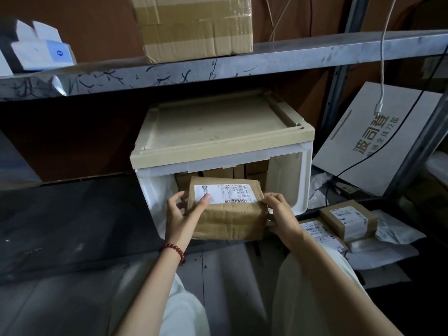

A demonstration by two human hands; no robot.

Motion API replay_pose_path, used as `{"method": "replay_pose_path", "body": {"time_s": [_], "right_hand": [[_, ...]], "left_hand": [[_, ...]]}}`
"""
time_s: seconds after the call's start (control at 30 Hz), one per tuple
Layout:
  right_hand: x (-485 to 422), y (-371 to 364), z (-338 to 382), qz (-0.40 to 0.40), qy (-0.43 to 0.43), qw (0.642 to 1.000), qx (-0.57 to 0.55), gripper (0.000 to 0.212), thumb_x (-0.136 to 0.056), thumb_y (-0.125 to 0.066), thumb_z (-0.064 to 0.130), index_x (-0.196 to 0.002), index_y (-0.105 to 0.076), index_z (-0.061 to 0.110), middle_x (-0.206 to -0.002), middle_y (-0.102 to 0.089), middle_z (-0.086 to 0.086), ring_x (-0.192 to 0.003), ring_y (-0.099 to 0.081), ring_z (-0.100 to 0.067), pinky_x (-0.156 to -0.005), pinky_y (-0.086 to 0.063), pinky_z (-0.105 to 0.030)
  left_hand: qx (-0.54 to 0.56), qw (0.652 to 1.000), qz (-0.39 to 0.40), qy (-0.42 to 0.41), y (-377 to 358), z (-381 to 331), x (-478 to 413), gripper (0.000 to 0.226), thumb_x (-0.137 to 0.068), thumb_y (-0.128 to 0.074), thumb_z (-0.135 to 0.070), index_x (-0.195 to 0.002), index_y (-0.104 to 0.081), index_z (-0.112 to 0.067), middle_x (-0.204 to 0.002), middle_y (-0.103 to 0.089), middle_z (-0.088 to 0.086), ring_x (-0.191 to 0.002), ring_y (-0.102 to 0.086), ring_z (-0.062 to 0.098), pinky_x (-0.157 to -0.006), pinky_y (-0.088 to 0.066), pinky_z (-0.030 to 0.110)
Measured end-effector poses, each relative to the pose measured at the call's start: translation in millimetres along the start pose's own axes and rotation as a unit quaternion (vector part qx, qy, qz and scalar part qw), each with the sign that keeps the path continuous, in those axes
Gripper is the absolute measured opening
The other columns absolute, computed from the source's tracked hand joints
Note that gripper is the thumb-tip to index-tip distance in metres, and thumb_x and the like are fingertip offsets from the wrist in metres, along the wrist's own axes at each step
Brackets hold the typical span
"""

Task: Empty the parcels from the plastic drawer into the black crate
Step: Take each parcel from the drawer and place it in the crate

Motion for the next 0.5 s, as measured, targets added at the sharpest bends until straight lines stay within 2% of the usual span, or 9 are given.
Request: {"method": "replay_pose_path", "body": {"time_s": [0.07, 0.13, 0.23, 0.3, 0.4, 0.5], "right_hand": [[4, 2, 3, 0.024, 0.019, 0.999, 0.042, 0.008, -0.092, -0.050, 0.017, -0.095, -0.053, 0.024, -0.100, -0.058, 0.003, -0.092, -0.053, -0.014, -0.080, -0.040, -0.037], [10, 3, 4, 0.043, 0.032, 0.997, 0.062, 0.018, -0.091, -0.051, 0.007, -0.100, -0.055, 0.023, -0.103, -0.060, 0.004, -0.092, -0.055, -0.012, -0.081, -0.044, -0.034], [20, 3, 0, 0.063, 0.054, 0.990, 0.111, 0.045, -0.087, -0.055, -0.006, -0.120, -0.052, 0.025, -0.113, -0.061, 0.005, -0.094, -0.061, -0.011, -0.078, -0.052, -0.029], [23, 1, -6, 0.070, 0.050, 0.988, 0.125, 0.054, -0.086, -0.052, -0.011, -0.126, -0.050, 0.026, -0.116, -0.060, 0.003, -0.097, -0.062, -0.014, -0.080, -0.055, -0.032], [24, -3, -12, 0.085, 0.000, 0.994, 0.071, 0.042, -0.092, -0.046, -0.004, -0.122, -0.053, 0.025, -0.111, -0.063, 0.003, -0.096, -0.062, -0.010, -0.064, -0.055, -0.024], [24, -2, -13, 0.073, -0.029, 0.996, 0.033, 0.021, -0.099, -0.043, 0.014, -0.111, -0.056, 0.025, -0.108, -0.066, 0.001, -0.095, -0.063, -0.011, -0.063, -0.049, -0.025]], "left_hand": [[0.008, 1.000, 0.010, 0.016, 5, 6, 0, 0.106, -0.043, -0.067, -0.076, -0.134, -0.036, -0.034, -0.133, -0.046, -0.006, -0.117, -0.049, 0.012, -0.088, -0.042, 0.026], [0.011, 0.999, 0.029, 0.035, 9, 10, 0, 0.108, -0.049, -0.077, -0.069, -0.140, -0.040, -0.022, -0.133, -0.053, -0.006, -0.120, -0.052, 0.015, -0.101, -0.042, 0.035], [0.025, 0.998, 0.061, 0.019, 7, 13, 7, 0.076, -0.054, -0.083, -0.059, -0.117, -0.062, -0.022, -0.109, -0.071, -0.005, -0.103, -0.066, 0.013, -0.090, -0.052, 0.033], [0.034, 0.998, 0.057, 0.009, 7, 16, 13, 0.071, -0.055, -0.085, -0.057, -0.115, -0.062, -0.026, -0.105, -0.072, -0.007, -0.100, -0.067, 0.011, -0.086, -0.054, 0.032], [0.049, 0.998, 0.039, -0.007, 12, 19, 19, 0.080, -0.052, -0.080, -0.060, -0.122, -0.056, -0.031, -0.111, -0.068, -0.011, -0.099, -0.066, 0.005, -0.085, -0.054, 0.030], [0.035, 0.998, 0.019, -0.038, 20, 15, 25, 0.076, -0.056, -0.080, -0.066, -0.120, -0.052, -0.036, -0.117, -0.059, -0.021, -0.101, -0.058, -0.010, -0.077, -0.046, 0.012]]}}
Point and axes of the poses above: each hand's wrist, its own x-axis away from the middle knuckle, its own y-axis out of the back of the hand, z = x × y, the point moved 7 cm from there along -x, towards the middle knuckle
